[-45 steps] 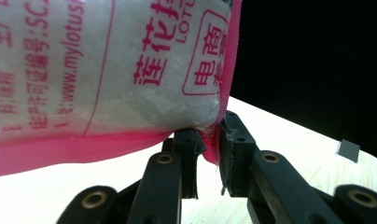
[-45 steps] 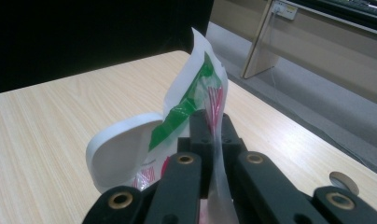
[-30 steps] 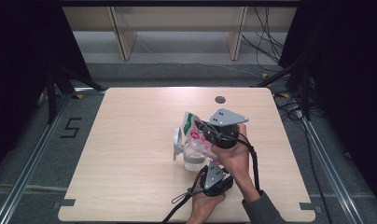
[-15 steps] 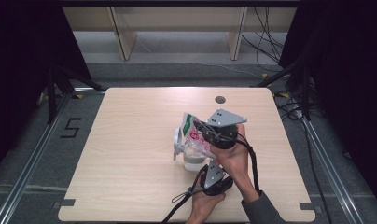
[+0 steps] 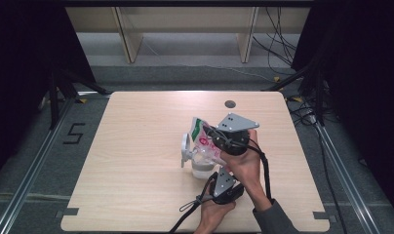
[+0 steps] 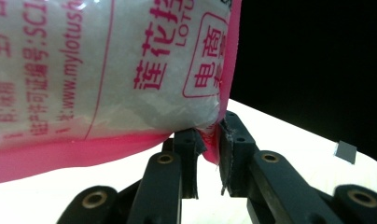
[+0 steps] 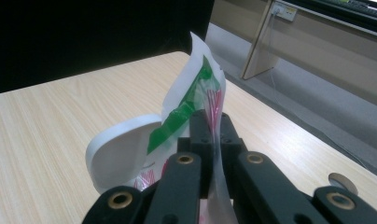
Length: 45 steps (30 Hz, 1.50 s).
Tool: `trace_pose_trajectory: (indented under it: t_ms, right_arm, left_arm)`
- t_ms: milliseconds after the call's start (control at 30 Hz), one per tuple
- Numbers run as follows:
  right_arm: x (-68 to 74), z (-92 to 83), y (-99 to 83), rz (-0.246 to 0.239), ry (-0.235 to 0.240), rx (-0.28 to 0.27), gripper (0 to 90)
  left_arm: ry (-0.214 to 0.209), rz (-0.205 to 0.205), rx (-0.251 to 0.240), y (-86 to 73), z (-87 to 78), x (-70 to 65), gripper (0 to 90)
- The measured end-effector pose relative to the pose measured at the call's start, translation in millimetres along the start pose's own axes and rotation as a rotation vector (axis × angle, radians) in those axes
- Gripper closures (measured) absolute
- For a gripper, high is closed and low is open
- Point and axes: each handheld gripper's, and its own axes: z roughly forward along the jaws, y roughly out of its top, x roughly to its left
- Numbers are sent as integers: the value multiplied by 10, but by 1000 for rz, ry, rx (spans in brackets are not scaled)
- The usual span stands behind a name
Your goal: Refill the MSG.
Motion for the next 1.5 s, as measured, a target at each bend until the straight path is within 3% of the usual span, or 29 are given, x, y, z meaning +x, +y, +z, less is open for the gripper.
trace_pose_trajectory:
  t_ms: [400,433,567,600,733,833,867,1333,1400,1500]
  right_arm:
    - [3,1,7,-15,-2,-3,898]
    - [15,-5,6,8,1,8,898]
    - [14,2,8,-14,3,-3,898]
    - [4,4,10,-32,-16,-16,898]
    - [32,-3,6,18,0,2,898]
    - [12,3,11,-15,-11,-12,898]
    - [19,1,12,-7,4,-2,898]
    - [22,-3,22,-25,-13,-11,897]
    - [31,-4,21,-7,0,2,897]
    - [27,3,21,-26,-12,-11,898]
  left_arm:
    - [-2,-2,-4,2,2,-1,782]
    - [0,-2,-5,3,4,2,782]
    - [-1,-2,-7,2,5,-1,782]
    - [0,-3,-8,3,6,0,782]
    - [-1,-4,-9,3,12,3,782]
    - [0,-5,-9,9,17,2,782]
    - [0,-6,-9,10,20,-2,782]
    - [3,-2,-16,14,23,-12,781]
    - [1,-7,-16,16,29,-8,781]
    - [5,-3,-16,15,25,-13,781]
